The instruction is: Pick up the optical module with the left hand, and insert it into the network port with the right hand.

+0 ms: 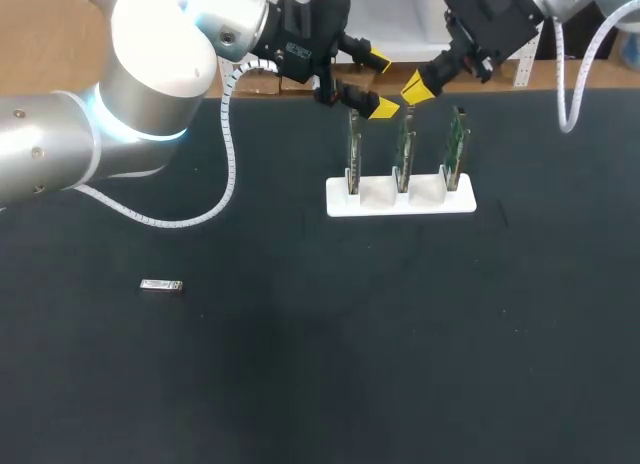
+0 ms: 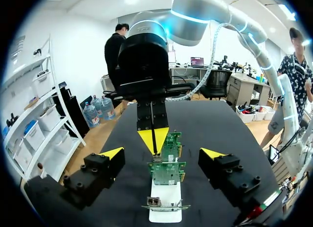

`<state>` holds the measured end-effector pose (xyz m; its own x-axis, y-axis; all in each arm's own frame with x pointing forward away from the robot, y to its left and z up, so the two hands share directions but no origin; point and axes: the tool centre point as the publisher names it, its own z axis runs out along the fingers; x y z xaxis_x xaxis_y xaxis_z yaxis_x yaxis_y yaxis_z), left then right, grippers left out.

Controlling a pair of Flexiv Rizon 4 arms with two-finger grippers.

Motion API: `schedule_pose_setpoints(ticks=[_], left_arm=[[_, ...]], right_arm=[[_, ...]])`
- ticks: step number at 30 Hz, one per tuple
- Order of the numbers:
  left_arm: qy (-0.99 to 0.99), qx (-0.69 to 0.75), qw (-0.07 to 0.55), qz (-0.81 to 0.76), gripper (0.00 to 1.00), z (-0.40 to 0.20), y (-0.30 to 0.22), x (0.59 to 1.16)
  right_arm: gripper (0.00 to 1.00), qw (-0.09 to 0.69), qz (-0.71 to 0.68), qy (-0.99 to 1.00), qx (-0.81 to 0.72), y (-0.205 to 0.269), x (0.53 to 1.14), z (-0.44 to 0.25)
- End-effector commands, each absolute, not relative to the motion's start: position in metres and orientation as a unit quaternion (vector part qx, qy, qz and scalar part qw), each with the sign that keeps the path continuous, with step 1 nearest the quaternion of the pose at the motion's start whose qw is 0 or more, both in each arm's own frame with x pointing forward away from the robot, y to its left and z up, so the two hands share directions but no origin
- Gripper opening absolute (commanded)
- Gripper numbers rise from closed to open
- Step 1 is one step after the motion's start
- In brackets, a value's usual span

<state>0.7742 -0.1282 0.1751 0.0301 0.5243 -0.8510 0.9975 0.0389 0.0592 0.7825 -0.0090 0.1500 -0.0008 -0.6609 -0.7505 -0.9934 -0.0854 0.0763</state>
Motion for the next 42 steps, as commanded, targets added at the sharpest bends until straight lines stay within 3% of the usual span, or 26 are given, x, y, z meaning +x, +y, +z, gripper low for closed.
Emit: schedule_pose_setpoints(ticks=[1,15,42], left_arm=[[0.621,0.616,0.366,-0.318,1.0,0.177,-0.129,0.775],[0.621,0.616,0.366,-0.318,1.0,0.177,-0.129,0.775],[0.621,0.616,0.366,-0.318,1.0,0.177,-0.129,0.775]], right_arm=[[0.0,0.265,0.337,0.62,-0.657,-0.01,0.782,0.146],[0.0,0.307,0.352,0.602,-0.648,-0.016,0.788,0.183],[0.0,0.312,0.34,0.632,-0.623,-0.115,0.803,0.201]])
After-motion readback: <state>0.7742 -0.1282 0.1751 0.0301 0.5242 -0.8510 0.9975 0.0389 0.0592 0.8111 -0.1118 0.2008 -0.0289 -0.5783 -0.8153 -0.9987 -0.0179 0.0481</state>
